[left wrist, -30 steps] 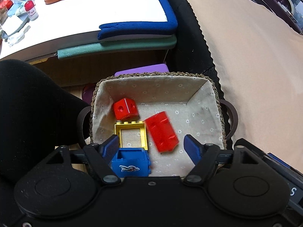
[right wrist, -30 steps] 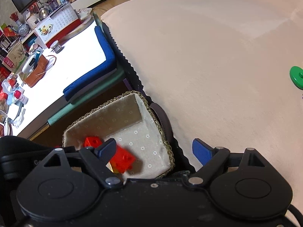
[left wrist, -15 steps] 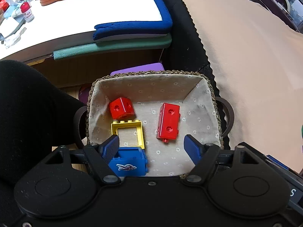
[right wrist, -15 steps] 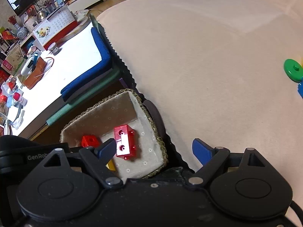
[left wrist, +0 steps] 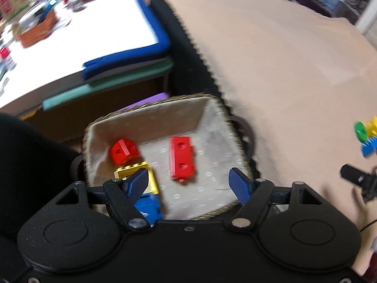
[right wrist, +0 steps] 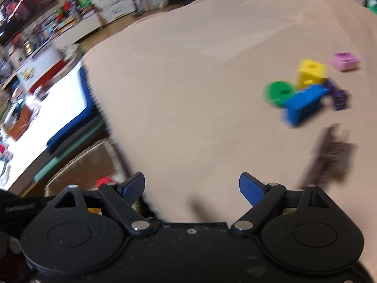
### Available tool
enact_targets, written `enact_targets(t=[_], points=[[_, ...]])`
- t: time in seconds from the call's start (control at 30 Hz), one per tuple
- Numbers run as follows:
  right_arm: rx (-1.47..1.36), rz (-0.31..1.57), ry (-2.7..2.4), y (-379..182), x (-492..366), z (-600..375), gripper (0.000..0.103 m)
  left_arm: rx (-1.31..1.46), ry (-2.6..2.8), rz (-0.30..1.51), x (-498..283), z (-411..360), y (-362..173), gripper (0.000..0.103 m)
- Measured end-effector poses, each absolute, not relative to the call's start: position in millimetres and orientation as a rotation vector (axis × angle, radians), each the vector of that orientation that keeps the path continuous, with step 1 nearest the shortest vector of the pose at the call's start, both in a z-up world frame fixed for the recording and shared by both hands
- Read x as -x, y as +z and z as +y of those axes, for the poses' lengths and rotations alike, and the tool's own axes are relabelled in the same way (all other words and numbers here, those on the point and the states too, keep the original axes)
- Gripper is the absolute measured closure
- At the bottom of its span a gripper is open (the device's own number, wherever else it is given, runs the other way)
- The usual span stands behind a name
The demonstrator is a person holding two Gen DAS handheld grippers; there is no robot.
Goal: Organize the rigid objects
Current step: 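Move both tools back over the remaining blocks on the bed, then grasp the brown hair clip with the left tool while the right tool grasps the pink brick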
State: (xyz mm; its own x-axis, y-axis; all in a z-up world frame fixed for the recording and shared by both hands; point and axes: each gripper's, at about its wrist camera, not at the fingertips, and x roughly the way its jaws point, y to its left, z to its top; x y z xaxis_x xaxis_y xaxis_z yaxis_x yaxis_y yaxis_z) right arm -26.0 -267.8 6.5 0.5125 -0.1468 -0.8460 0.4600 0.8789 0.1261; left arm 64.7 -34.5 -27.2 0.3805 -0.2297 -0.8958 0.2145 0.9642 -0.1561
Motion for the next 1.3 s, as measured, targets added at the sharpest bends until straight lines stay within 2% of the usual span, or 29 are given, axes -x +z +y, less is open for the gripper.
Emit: enact_targets(t=[0.37,0.63,0.73,0.77,1.2,1.23,1.3], points=[[-0.450,0.820,-0.630,35.8,113.2,-401.5,0.014,-0.091,-0.509,1.105,-27.0,-122.5,-19.4,0.032],[-0.504,0.792,-0.725,26.2,145.2,-452.6,0.014,-0.242,-0.674,1.061,15.5,-202.8,-7.3,0.031],[-0.532,0.781,-0.702,20.7,152.8,-457.8,0.014,-0.268,-0.734,1.049,30.6,-227.3,-4.3,0.021],[-0.540,0.776,-0.694,19.0,154.4,-458.8,0.014,-0.273,-0.754,1.046,35.0,-235.1,-3.5,0.021],[-0.600,0.741,-0.707,-0.1,158.8,-489.3,0.014,-0.416,-0.912,0.936,73.0,-320.7,-10.7,0.021],[-0.595,0.730,-0.708,2.0,155.0,-492.3,0.014,-0.415,-0.913,0.942,72.1,-323.6,-14.3,0.022],[-0.583,0.720,-0.714,5.7,145.2,-498.8,0.014,-0.406,-0.908,0.968,68.1,-331.4,-22.8,0.031]])
